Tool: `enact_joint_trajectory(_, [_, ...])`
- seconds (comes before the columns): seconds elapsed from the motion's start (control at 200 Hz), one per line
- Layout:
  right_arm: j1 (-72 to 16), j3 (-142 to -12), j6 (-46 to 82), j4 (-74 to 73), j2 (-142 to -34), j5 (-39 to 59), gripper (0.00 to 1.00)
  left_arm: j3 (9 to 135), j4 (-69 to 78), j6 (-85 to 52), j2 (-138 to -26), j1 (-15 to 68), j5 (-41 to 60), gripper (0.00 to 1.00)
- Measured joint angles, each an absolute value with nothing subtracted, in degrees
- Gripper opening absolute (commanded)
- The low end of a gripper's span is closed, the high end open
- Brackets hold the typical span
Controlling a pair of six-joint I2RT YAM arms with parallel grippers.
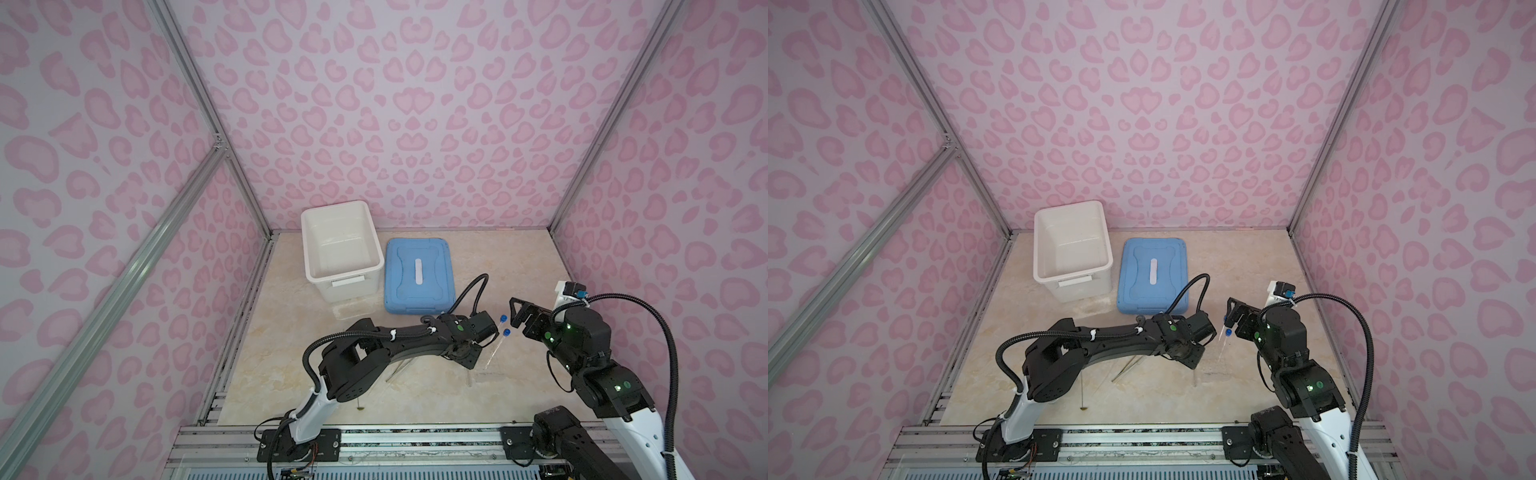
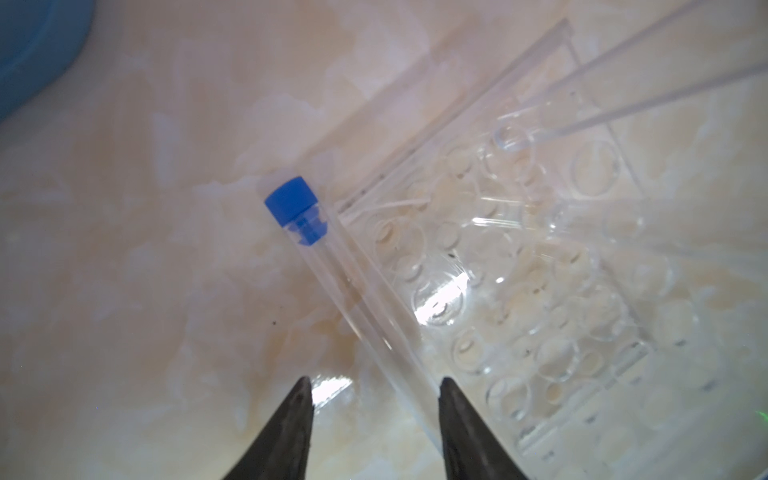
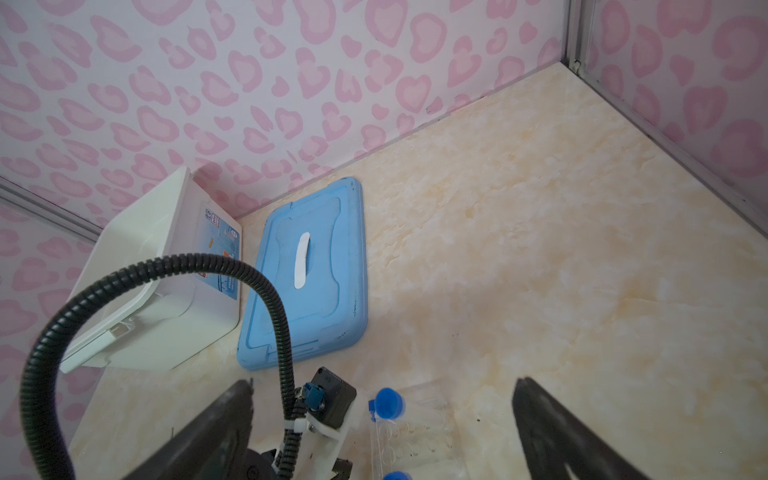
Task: Organize the chemistry lab equipment
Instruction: 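Grasp another blue-capped test tube on the rack with the left gripper and raise it upright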
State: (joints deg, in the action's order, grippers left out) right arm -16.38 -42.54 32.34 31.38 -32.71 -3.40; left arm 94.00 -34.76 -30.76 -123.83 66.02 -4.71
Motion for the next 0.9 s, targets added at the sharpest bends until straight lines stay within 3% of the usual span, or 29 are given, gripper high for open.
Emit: enact_joint_trajectory(0.9, [-16.27,-42.22,32.56,31.2,-34.76,-2.5,0.98,85.12,-39.05,-30.39,-119.2,65.69,-4.49,0.28])
